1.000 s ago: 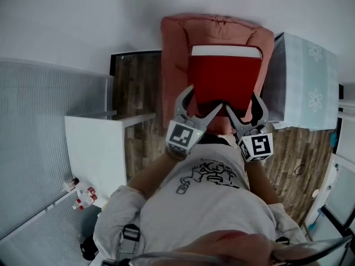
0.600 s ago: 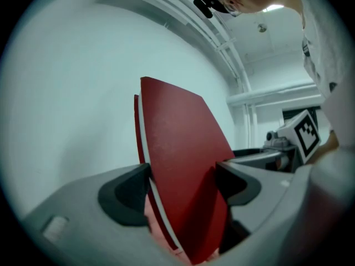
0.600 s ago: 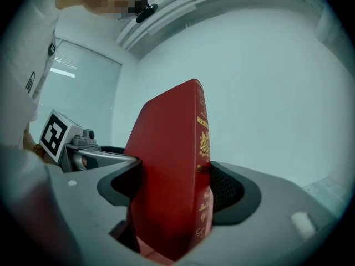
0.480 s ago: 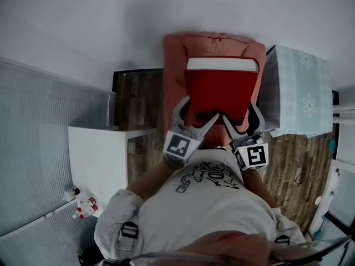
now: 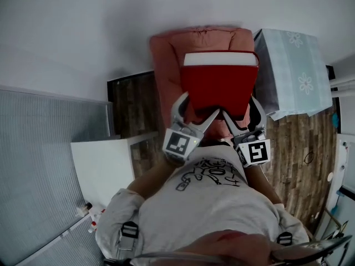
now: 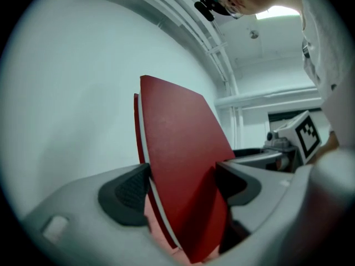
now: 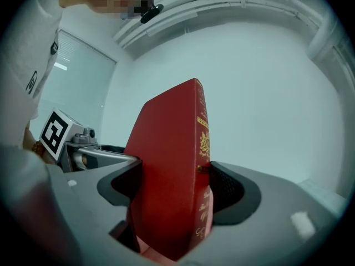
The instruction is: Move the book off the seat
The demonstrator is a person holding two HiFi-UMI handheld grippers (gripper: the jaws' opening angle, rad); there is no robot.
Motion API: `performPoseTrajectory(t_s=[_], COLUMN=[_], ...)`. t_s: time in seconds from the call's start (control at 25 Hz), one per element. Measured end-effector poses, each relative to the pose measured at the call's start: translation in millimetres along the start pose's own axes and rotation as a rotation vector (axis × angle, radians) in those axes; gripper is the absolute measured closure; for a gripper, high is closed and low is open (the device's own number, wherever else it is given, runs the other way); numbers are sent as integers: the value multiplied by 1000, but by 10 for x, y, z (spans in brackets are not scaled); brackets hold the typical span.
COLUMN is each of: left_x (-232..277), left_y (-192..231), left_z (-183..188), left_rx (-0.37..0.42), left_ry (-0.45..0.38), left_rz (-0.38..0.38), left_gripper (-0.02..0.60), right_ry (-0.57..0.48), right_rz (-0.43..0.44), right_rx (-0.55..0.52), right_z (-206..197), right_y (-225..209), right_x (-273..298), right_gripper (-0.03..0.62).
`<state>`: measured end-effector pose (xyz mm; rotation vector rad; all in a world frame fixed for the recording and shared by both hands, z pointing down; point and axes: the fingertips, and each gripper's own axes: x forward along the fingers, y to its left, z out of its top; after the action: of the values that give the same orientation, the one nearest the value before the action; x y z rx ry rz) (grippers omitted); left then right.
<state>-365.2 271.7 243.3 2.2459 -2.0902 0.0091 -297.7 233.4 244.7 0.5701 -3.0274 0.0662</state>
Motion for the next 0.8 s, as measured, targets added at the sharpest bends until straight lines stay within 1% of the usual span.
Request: performPoseTrajectory(t_s=[0.12, 0.28, 0.36, 0.64, 0.8], left_x=[41, 127, 203, 445, 568], left_y=[-156, -394, -543, -1191, -1624], left_z=[1, 32, 12, -35, -70], left_rx=[0, -2, 3, 6, 12], left_ry=[5, 8, 8, 15, 19], left_rz=[-54, -156, -213, -404, -507], left_gripper=[218, 218, 217, 216, 216], right_ry=[21, -18, -20, 20, 2], right_rz=[-54, -158, -213, -389, -490], right_rx=[-10, 23, 31, 18, 33], right_z=[-28, 39, 19, -107, -123], right_y=[-60, -148, -232, -525, -691], right_x=[-176, -422, -566, -1212, -1622], right_gripper=[215, 215, 214, 214, 212])
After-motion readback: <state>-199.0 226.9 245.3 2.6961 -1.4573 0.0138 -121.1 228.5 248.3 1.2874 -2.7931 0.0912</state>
